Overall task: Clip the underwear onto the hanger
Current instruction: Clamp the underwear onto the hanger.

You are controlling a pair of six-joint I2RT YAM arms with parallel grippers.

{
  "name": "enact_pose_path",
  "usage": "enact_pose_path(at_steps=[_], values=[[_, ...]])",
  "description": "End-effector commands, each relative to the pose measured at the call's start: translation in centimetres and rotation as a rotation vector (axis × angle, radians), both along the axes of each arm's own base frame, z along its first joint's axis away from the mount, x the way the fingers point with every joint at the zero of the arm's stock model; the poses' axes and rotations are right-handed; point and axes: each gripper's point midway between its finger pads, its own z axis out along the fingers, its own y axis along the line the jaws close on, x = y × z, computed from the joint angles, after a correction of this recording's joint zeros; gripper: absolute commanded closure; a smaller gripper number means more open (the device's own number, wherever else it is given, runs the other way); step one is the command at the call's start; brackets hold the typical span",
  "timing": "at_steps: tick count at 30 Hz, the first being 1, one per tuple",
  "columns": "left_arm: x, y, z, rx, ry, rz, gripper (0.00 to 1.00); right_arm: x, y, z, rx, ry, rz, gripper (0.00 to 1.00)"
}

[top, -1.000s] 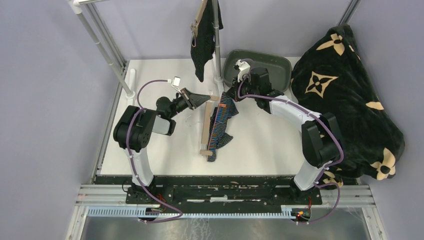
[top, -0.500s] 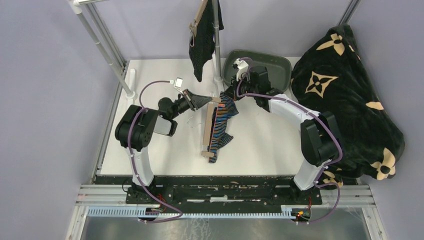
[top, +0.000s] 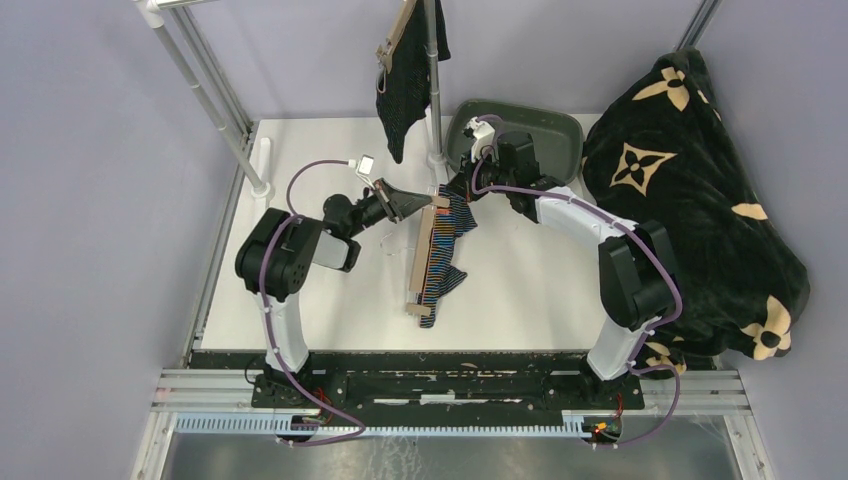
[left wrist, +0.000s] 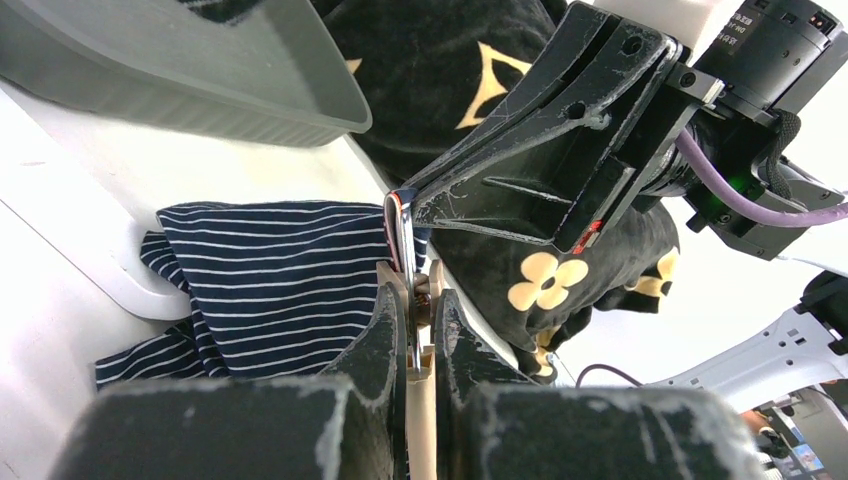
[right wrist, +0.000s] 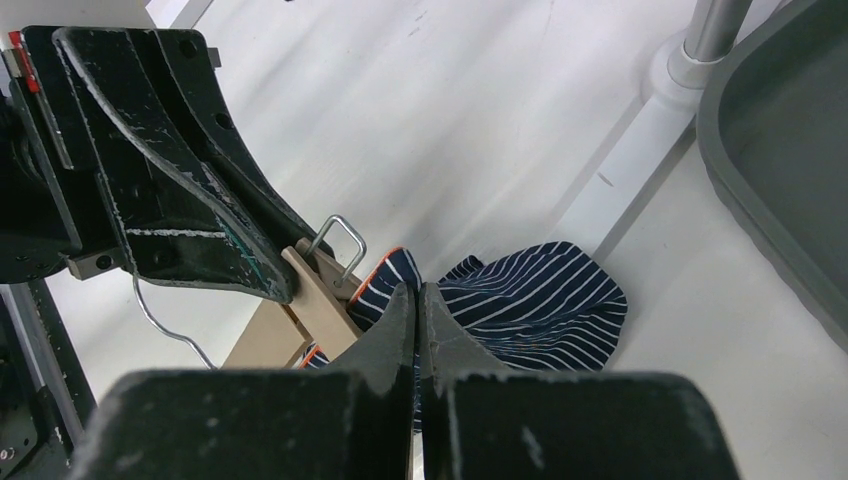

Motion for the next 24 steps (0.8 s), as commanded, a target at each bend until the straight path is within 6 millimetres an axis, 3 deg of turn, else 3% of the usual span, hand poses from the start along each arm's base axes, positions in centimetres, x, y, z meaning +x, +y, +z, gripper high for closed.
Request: enact_pose_path(at_steps=[1,18,20,24], values=[[-0.74,-0.92,0.44,0.012,-0.062,-0.054,0.97,1.97,0.54,4.45,0.056,-0.133,-0.004,0.99],[-1.22,-0.98,1.00,-0.028,-0.072,-0.078,0.55,2.17,1.03,4.07,0.103,-0.191,0.043,0.99],[-1.18,-0.88,0.95,-0.022,-0.073,-0.069,0.45,2.04,0.99,4.15,0.109,-0.197,0.045,0.99],[-1.11,-0.78,0.88,-0.012,-0.075,-0.058,0.43,1.84,0.54,4.27,0.113,-0.211,0.041,0.99]])
